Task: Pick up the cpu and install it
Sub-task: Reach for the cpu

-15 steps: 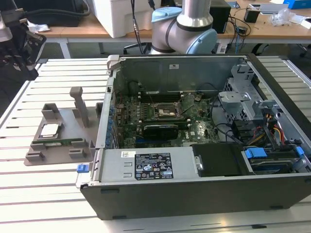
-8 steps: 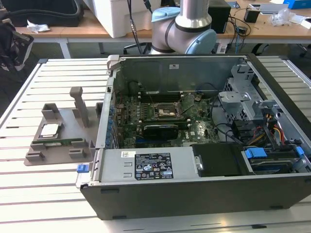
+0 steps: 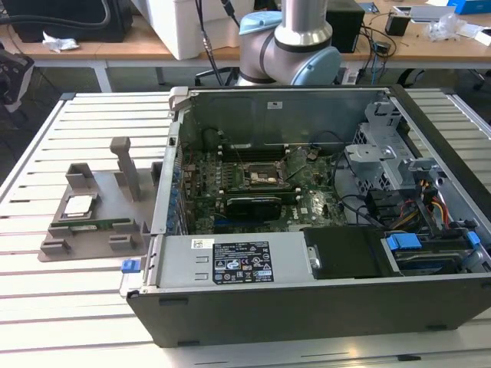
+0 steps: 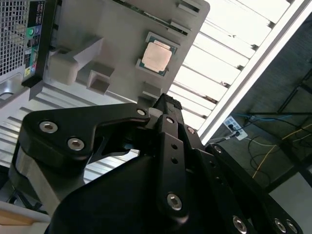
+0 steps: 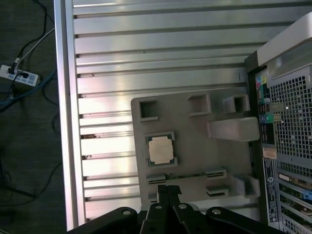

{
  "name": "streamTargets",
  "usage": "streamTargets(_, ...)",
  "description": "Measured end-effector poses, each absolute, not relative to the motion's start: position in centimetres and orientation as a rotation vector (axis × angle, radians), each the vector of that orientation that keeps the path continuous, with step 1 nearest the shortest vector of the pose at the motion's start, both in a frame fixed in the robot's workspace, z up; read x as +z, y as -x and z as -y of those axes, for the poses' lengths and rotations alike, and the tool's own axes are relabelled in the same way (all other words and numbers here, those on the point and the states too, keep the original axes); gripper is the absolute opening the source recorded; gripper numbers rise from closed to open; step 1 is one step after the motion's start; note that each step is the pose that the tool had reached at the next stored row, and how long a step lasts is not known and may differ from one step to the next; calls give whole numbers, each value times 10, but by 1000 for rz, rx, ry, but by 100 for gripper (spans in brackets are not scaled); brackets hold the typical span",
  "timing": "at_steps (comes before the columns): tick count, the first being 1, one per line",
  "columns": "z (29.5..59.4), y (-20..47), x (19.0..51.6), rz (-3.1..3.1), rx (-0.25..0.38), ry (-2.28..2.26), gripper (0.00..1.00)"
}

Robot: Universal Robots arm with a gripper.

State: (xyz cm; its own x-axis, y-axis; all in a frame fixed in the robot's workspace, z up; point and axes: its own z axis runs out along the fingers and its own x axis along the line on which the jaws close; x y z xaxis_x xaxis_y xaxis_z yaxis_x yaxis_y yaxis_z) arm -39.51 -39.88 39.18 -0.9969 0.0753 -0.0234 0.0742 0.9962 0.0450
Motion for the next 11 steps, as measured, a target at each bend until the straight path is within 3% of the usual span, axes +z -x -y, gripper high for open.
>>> streamTargets(11, 399, 403, 392, -3114, 69, -117, 11)
